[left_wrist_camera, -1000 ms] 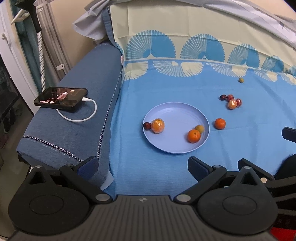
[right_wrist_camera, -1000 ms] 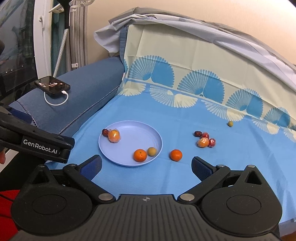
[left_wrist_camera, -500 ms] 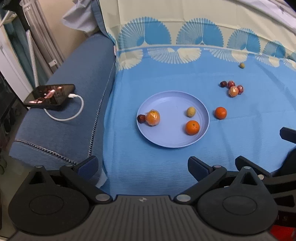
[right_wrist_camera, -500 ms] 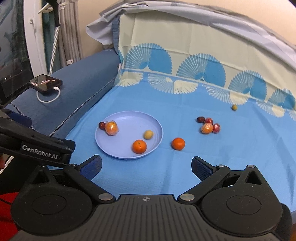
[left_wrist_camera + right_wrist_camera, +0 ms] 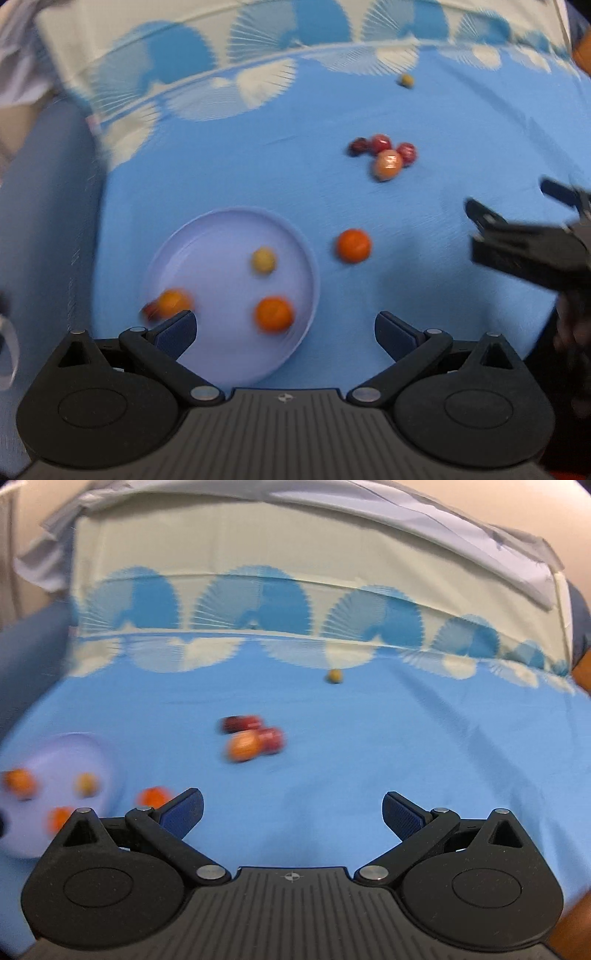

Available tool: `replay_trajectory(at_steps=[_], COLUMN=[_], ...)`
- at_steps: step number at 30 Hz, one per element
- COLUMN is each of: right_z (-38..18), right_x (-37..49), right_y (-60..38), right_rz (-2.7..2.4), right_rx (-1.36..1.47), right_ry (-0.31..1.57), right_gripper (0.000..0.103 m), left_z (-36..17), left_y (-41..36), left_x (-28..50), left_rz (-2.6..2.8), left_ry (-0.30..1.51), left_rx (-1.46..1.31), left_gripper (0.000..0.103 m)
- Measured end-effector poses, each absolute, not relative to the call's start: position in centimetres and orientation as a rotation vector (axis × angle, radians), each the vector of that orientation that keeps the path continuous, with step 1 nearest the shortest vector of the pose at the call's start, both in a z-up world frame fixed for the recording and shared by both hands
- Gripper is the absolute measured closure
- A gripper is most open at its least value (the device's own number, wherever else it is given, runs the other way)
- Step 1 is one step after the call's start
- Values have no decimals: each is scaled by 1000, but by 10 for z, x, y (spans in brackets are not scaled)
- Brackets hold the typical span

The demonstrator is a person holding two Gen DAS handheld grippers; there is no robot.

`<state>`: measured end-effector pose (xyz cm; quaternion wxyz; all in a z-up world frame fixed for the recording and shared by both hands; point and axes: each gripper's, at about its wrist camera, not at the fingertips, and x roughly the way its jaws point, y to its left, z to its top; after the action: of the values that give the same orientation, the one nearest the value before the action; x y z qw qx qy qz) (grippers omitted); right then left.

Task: Organize fruits
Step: 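Grasp the wrapped red jujube with the right tool while the left tool grasps a mandarin, then carry the mandarin and wrapped red jujube to the blue plate and release them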

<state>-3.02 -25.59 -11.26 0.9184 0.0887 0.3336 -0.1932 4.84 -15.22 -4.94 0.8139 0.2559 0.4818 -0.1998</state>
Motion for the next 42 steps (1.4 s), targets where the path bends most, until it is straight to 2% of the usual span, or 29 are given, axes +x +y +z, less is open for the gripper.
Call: replay_trajectory(at_steps=[9, 14, 18, 19, 21, 22, 23, 24, 25, 29, 34, 42], right_z=[-191, -207, -210, -210, -210, -211, -210, -208, -204, -201, -193, -127], right_x=[75, 107, 120, 121, 122, 121, 121, 118, 117, 111, 82, -3], right_y=[-297, -290, -298, -299, -299, -299, -299, -300, -298, -315, -368, -350], right_rz=[-337, -288, -285, -285, -281, -278, -263, -229, -204, -372, -621, -565], right_rx=[211, 130, 192, 198, 189, 187, 192, 201, 180, 139, 307, 388], right_ry=[767, 747, 734, 734, 724, 720, 712, 692, 678, 694, 724, 688], right_gripper=[1, 1, 1, 1, 1, 6, 18, 56, 72, 72, 72, 72], left_z=[-117, -141, -146, -147, -152, -154, -152, -150, -146, -126, -87, -27], left_y=[-231, -240, -238, -238, -240, -240, -240, -240, -239, -230, -205, -139], left_x=[108, 125, 128, 128, 127, 128, 129, 130, 129, 122, 99, 42], left_rz=[-491, -565, -659, -678, -709, -728, -737, -732, -723, -708, -676, -560], left_ry=[1091, 1084, 1083, 1090, 1116, 1143, 1161, 1172, 1157, 1107, 1071, 1030], left_rx=[697, 729, 721, 722, 738, 726, 691, 662, 652, 614, 534, 416], left_gripper=[0, 0, 1, 6, 35, 56, 65, 65, 65, 65, 65, 65])
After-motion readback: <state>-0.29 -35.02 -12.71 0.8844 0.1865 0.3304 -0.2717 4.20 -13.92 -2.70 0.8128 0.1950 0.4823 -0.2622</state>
